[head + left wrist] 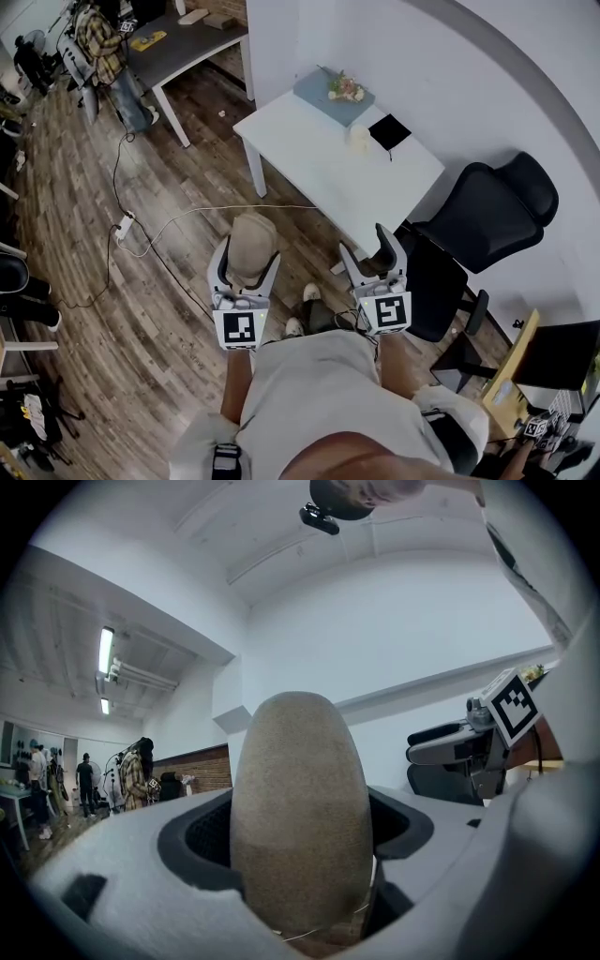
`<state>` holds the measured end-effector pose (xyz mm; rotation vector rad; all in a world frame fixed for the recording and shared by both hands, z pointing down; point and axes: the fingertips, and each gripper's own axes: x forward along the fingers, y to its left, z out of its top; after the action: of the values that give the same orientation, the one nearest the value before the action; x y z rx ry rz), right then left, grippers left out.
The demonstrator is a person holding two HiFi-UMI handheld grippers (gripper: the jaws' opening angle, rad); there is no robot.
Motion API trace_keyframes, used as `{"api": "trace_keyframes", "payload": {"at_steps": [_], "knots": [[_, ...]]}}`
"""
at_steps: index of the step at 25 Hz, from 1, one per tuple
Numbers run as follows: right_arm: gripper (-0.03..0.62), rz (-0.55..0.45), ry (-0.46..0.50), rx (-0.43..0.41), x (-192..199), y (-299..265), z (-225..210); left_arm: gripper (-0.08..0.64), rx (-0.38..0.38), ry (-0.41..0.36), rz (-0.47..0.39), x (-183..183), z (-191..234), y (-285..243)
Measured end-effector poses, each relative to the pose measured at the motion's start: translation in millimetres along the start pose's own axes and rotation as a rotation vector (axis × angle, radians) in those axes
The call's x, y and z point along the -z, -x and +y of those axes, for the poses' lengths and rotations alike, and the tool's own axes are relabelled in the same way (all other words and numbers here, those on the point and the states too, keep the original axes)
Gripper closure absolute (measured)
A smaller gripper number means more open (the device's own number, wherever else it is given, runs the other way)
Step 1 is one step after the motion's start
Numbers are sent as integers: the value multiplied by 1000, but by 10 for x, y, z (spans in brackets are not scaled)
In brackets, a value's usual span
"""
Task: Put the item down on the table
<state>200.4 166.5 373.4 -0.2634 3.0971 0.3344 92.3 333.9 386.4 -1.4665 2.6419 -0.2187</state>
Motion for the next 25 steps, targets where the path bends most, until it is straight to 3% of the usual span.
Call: {"api": "trace_keyframes", "payload": {"at_steps": [7,13,17,25], "knots": [[279,14,-5,-8,100,-332,-104,166,-11,28,22,77,149,-297],[279,3,-11,-10,125,-761,-267,166,-18,28,30,113,351,-687],[279,2,-16,-8,162,-989,-403,166,-16,-14,8,138,456,-950],[279,-7,-27,-28,226,-1460,-719,166,-36,8,37,121,554,-1469]]}}
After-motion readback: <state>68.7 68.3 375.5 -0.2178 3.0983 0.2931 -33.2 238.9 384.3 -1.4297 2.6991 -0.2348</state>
